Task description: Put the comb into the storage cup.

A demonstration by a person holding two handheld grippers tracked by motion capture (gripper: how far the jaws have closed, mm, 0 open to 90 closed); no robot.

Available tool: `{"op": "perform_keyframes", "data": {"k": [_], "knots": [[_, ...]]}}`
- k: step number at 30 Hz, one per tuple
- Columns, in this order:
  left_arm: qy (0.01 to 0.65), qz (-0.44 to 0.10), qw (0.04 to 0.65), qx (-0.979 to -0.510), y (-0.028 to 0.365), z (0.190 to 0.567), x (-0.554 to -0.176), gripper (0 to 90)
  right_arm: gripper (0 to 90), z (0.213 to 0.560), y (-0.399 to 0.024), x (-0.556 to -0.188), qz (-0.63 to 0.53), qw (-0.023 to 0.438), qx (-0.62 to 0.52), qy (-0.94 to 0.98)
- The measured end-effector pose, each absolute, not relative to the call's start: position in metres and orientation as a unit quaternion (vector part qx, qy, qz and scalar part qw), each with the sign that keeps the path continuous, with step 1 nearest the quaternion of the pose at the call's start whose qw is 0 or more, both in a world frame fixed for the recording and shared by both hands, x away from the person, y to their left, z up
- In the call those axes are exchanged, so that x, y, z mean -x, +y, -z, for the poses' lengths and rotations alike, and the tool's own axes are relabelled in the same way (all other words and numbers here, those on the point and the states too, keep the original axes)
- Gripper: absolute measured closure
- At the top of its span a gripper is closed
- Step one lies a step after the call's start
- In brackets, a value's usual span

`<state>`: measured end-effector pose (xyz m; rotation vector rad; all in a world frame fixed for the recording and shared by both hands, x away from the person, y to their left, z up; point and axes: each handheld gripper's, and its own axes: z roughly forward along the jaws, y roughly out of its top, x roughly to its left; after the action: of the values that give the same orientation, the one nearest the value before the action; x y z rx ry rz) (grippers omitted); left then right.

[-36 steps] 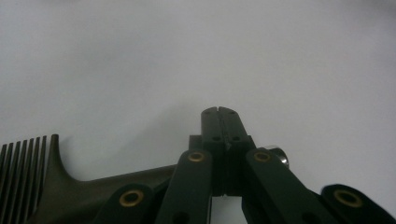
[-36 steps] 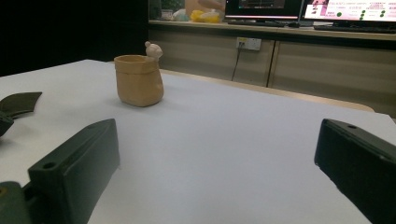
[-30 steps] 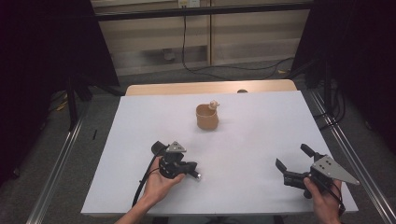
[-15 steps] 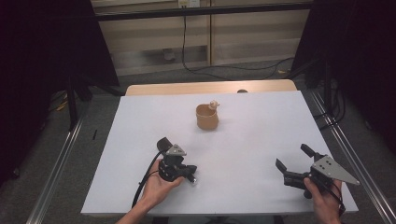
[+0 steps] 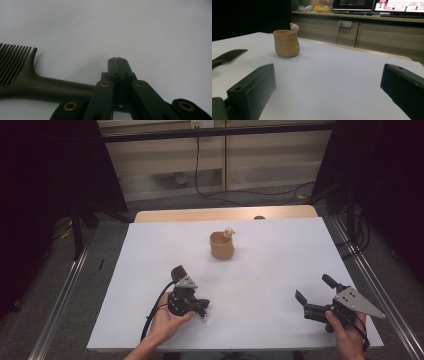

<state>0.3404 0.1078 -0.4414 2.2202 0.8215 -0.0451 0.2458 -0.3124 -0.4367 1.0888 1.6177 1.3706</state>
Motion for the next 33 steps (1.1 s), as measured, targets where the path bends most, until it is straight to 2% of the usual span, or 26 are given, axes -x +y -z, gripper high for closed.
{"op": "perform_keyframes", "data": {"k": [25,33], "knots": [[0.325,0.023,0.380,-0.865,0.117,0.438,-0.336,90.0,0.0,0.436,-0.313,-0.245,-0.537,0.369,-0.426,0.627],[0.323,0.028,0.386,-0.864,0.127,0.437,-0.322,90.0,0.0,0.436,-0.313,-0.246,-0.537,0.370,-0.428,0.626]]}}
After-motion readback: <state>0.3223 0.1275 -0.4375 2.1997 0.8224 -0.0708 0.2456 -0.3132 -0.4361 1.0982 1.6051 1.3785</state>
